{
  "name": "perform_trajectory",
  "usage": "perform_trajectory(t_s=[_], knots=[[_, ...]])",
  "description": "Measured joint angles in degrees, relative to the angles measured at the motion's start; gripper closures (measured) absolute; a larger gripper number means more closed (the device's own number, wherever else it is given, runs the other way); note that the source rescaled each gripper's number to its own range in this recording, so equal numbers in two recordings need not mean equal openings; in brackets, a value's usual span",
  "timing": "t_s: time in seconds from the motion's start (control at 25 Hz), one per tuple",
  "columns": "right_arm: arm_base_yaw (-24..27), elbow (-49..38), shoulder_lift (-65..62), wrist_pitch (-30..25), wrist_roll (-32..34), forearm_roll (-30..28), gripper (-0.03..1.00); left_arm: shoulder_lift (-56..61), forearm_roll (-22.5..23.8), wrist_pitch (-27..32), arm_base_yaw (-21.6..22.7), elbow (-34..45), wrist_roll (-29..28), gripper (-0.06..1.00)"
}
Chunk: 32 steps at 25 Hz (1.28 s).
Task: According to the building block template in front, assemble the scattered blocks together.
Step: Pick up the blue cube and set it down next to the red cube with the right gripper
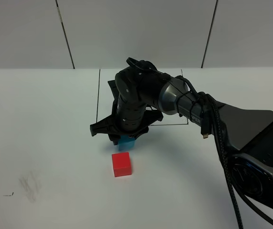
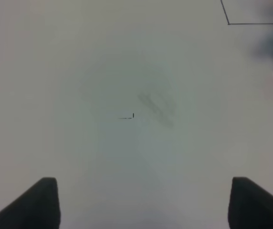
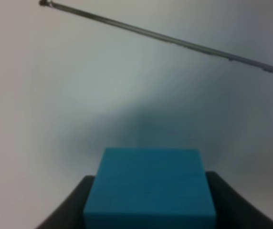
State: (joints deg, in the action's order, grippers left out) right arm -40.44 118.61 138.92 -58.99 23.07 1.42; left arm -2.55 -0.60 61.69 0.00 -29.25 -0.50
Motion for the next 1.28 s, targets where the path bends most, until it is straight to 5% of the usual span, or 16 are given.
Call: perform_trajectory(t_s=[1.28], knots=[[-0.9,0.1,2.6,-0.9,0.0,0.1,0.97,0.0,0.0,0.0,0.0,0.0,0.0,0.36]])
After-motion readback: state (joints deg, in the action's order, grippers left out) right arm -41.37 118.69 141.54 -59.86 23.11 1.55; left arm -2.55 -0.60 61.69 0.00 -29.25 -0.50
